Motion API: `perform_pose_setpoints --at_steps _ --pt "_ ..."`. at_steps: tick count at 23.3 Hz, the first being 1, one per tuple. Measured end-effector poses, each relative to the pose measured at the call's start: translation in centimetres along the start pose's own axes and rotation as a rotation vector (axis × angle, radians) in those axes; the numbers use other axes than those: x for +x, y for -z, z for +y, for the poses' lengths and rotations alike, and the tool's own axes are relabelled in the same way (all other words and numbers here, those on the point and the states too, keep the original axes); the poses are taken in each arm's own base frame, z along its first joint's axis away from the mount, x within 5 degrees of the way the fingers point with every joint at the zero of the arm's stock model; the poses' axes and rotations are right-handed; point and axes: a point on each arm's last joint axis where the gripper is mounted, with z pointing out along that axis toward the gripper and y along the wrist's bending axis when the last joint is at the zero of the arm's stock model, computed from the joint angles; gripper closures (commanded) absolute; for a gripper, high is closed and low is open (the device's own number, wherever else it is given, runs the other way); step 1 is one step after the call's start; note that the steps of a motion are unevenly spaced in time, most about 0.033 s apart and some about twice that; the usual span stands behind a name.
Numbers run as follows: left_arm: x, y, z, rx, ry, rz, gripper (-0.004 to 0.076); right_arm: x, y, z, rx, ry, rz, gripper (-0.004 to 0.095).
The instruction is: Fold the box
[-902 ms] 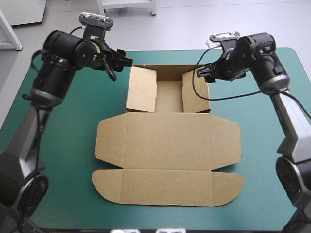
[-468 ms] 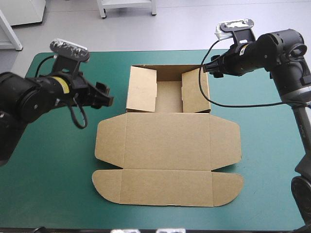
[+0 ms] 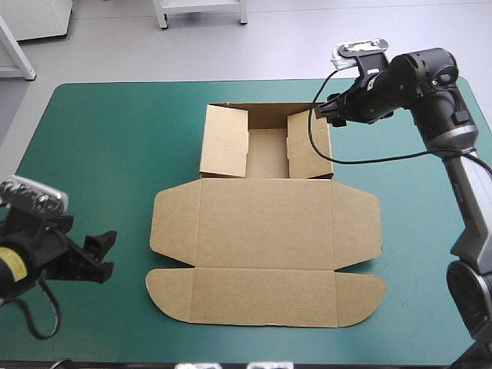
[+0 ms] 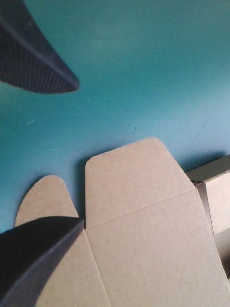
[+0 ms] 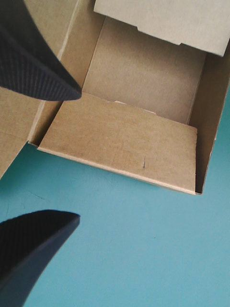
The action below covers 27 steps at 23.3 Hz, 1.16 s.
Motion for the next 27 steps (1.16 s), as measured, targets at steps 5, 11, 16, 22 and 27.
perform_pose_setpoints --at_steps 5,11,16,22,27 --pt "3.5 2.1 0.5 0.024 0.019 -0.070 0.0214 -0.1 -4.7 -0.3 0.005 -0.005 0.074 0.0304" --pt "7.3 4.1 1.0 0.045 0.038 -0.160 0.0214 1.3 -14.1 -0.8 0.018 -0.040 0.238 0.0299" --pt "7.5 4.3 1.0 0.046 0.039 -0.169 0.0214 2.0 -18.5 -0.7 -0.017 -0.101 0.257 0.0368" --pt "7.6 4.3 1.0 0.046 0.040 -0.169 0.0214 2.8 -20.8 -1.1 0.008 -0.092 0.296 0.0925" --pt "7.6 4.3 1.0 0.046 0.040 -0.169 0.0214 2.8 -21.0 -1.4 0.048 -0.058 0.288 0.0910"
